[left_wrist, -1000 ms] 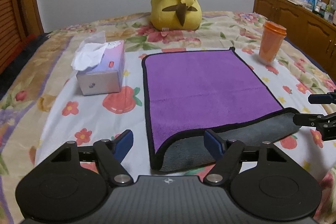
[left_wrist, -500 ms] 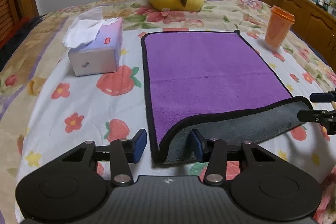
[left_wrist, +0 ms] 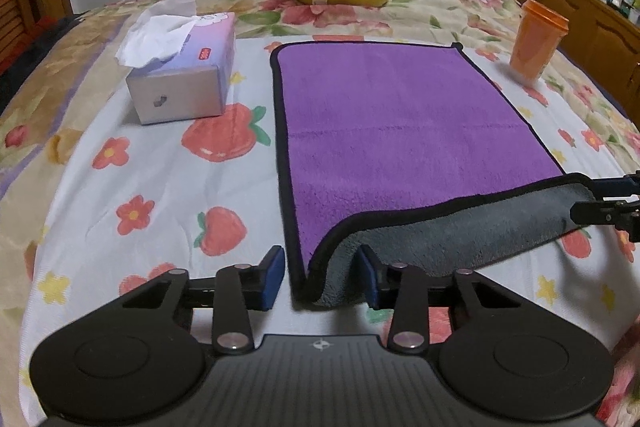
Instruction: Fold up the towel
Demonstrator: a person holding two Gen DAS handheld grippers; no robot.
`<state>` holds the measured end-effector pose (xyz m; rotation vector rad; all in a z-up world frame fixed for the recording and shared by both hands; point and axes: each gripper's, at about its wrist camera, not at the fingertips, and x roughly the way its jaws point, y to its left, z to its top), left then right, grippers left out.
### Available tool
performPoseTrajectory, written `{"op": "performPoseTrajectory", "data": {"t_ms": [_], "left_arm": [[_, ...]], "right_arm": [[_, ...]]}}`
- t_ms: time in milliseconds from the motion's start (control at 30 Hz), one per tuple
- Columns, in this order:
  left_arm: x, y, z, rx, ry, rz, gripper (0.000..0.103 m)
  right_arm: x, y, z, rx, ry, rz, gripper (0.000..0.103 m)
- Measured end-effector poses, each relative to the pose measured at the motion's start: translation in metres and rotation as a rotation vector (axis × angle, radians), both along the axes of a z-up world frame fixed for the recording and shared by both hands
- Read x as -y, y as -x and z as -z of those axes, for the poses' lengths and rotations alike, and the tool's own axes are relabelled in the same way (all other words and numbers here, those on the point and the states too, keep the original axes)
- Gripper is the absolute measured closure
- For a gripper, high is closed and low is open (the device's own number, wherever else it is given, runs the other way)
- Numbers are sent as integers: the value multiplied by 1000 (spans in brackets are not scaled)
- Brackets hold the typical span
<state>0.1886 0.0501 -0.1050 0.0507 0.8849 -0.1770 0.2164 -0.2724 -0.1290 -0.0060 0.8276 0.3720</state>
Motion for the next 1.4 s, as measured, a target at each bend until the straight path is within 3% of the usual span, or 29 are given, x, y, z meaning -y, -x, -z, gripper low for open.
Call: {"op": "performPoseTrajectory", "data": {"t_ms": [133,200,433,500,600,767,800,1400], "left_arm": [[3,1,1,0,-2,8,69],[4,1,3,-3,-4,11,69],[5,2,5,-8,-8,13,69],[5,2,5,-9,-6,12,69],[4,3,5,-11,9,21,78],[7,5,3,-1,19,34,90],[8,5,2,3,18,36,90],[10,16,-27,123,63,44,94]], "right_arm": [[3,-2,1,-25,-18,-10,39],[4,-3,2,-30,-20,-8,46],[14,-10,5,-58,-37,7,55],[15,-10,5,-60,-40,9,65],[16,-10,5,-59,-32,10,77],[17,-11,7,-60,-19,8,86],[17,-11,7,-59,-17,8,94],[23,-9,-7,40,-26,23,99]]}}
